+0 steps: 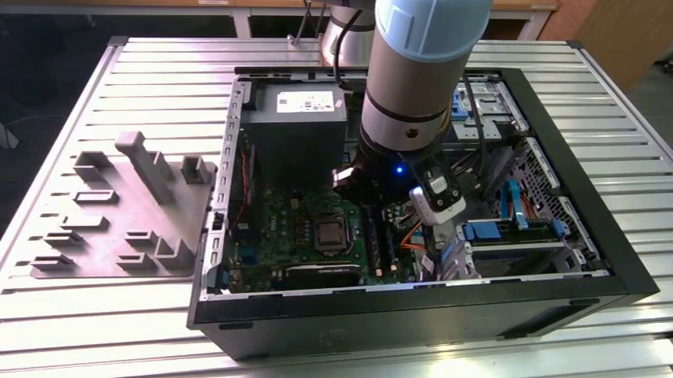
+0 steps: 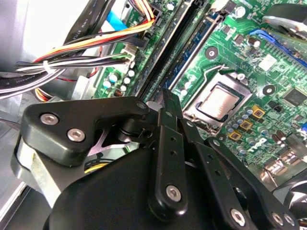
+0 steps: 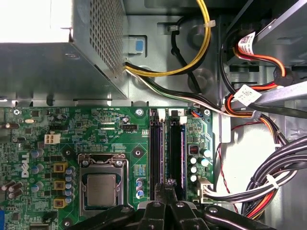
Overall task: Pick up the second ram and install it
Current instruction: 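Press down the second ram until it locks into place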
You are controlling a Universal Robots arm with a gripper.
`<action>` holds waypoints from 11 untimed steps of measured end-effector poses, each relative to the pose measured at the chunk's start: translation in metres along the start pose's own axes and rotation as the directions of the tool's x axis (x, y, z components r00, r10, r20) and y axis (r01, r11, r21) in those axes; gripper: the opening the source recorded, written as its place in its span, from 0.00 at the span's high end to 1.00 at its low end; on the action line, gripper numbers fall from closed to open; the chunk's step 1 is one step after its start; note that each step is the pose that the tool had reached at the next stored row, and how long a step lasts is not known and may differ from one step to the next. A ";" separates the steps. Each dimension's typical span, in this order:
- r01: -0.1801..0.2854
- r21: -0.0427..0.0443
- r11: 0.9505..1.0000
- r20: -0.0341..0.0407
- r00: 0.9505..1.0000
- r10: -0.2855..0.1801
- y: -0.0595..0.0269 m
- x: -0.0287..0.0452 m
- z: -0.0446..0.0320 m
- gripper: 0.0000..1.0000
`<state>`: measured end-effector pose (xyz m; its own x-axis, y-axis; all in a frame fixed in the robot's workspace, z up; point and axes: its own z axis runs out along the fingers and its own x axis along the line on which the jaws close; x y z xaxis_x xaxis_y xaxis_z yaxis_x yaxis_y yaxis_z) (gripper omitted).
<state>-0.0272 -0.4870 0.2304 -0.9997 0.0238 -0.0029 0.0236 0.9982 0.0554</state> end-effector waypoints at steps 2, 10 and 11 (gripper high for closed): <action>0.000 0.000 1.000 0.000 1.000 0.000 0.0000 0.0000 -0.0001 0.90; 0.000 0.000 1.000 0.000 1.000 0.000 0.0024 0.0001 -0.0001 0.90; 0.000 -0.001 1.000 0.000 1.000 0.000 0.0036 0.0001 0.0000 0.90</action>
<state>-0.0272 -0.4833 0.2306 -0.9997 0.0238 -0.0029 0.0236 0.9982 0.0559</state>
